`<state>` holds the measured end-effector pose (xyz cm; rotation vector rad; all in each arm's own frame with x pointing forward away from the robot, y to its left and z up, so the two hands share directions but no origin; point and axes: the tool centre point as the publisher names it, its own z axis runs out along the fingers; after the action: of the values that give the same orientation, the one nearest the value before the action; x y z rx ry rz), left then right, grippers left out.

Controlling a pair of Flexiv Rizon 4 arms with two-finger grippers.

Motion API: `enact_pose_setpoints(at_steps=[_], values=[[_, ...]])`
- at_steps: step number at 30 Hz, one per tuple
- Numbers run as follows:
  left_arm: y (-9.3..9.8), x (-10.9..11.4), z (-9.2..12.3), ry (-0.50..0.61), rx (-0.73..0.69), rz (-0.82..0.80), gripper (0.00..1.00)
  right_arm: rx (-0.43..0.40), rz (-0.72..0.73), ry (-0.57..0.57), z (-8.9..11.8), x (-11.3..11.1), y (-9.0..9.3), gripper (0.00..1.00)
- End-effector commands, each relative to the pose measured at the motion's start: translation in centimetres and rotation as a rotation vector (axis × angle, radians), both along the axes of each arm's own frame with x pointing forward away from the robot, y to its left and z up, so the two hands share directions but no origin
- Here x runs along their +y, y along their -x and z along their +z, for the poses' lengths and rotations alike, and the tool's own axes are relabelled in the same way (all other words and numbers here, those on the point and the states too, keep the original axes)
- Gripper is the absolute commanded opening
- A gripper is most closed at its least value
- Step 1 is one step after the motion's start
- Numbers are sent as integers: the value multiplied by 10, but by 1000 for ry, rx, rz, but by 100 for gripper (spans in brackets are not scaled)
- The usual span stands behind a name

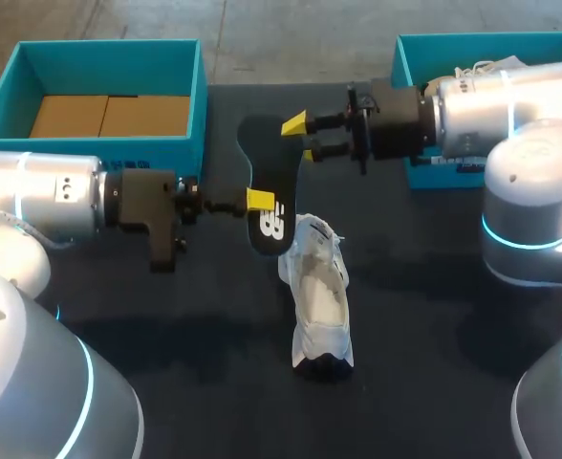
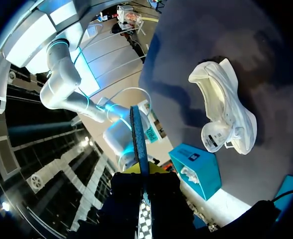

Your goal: Take the shoe out of the shoebox, open the shoe tongue, remove and reinsert the insole, then place the shoe into the shoebox

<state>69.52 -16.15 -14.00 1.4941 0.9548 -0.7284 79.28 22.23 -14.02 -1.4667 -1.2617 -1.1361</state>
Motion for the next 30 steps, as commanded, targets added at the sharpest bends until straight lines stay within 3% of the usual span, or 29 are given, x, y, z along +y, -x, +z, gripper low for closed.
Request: enact_pose_setpoints(at_steps=[1, 14, 21, 30], values=[[1, -1, -1, 3, -3, 3, 0, 15, 5, 9, -2, 2, 1, 30], [1, -1, -1, 3, -3, 3, 0, 41, 4, -14, -1, 0, 29, 22], [1, -1, -1, 3, -3, 3, 0, 36, 14, -16, 2, 3, 30, 17], [1, -1, -1, 3, -3, 3, 0, 40, 39, -19, 4, 10, 29, 17]])
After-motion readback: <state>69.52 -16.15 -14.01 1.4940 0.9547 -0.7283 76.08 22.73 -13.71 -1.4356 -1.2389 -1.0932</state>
